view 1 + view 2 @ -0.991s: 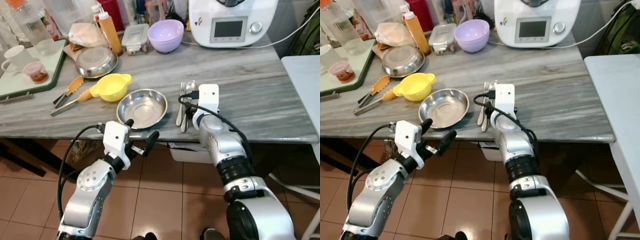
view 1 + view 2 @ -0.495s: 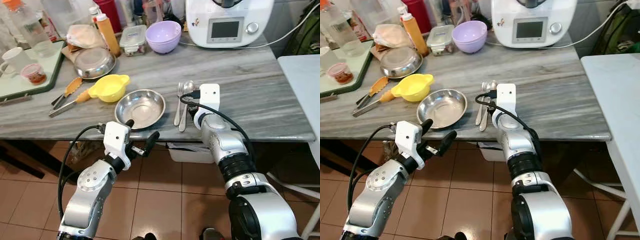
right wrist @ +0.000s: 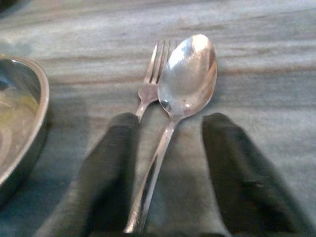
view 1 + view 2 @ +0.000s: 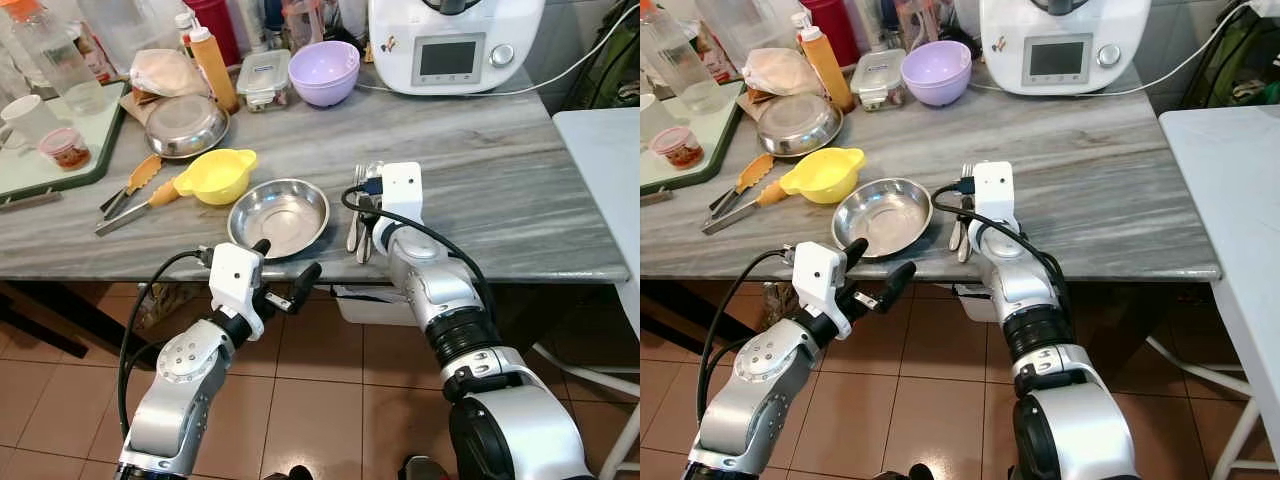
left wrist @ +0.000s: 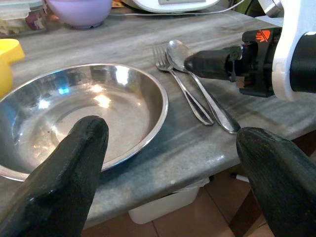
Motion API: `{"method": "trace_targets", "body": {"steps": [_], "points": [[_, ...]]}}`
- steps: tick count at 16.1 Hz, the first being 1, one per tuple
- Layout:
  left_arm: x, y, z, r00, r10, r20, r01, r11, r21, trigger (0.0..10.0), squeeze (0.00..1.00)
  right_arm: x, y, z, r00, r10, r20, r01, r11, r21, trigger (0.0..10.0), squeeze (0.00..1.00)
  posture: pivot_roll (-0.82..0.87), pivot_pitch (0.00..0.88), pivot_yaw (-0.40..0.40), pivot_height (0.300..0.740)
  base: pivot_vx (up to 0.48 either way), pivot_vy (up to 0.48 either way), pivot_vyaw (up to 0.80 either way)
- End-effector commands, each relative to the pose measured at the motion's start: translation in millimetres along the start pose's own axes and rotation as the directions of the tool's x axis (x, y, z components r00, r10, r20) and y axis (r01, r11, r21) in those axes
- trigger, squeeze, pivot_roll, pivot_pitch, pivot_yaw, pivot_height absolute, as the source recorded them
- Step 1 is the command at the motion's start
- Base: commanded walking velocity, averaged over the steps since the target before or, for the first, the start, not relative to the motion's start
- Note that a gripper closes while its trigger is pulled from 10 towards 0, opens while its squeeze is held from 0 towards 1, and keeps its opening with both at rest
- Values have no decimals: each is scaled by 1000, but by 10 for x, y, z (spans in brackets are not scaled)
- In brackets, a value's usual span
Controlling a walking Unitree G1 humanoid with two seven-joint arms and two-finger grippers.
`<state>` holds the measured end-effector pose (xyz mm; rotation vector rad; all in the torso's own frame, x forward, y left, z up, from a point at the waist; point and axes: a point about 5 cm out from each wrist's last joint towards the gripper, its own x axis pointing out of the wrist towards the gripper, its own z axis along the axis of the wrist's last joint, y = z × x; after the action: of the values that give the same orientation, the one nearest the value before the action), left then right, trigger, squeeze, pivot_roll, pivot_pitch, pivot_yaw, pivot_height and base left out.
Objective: Setting the table
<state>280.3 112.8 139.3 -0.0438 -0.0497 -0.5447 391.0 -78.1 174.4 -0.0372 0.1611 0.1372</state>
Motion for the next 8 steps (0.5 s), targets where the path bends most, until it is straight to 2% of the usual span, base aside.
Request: {"method": "trace_targets", "body": {"steps": [1, 6, 7, 8], "points": [[-37, 11, -1, 1000, 5, -8, -5, 1000, 8, 10000, 0, -9, 100, -9, 999, 36, 0, -36, 999, -11, 10000, 1000, -287, 184, 185, 740, 0, 0, 0], [-36, 12, -3, 1000, 6, -12, -6, 1000, 11, 10000, 0, 8, 29, -104, 998, 20, -58, -20, 1000, -4, 10000, 1000, -287, 184, 185, 740, 0, 0, 0], [-44, 12, -3, 1000, 5, -12, -5, 1000, 10, 10000, 0, 4, 28, -150, 996, 30, -85, -29, 1000, 7, 10000, 824, -284, 183, 185, 740, 0, 0, 0], [-45, 11, -3, 1000, 4, -11, -4, 1000, 9, 10000, 0, 2, 8, -178, 995, 21, -95, -21, 1000, 7, 10000, 4, -284, 183, 185, 740, 0, 0, 0]]}}
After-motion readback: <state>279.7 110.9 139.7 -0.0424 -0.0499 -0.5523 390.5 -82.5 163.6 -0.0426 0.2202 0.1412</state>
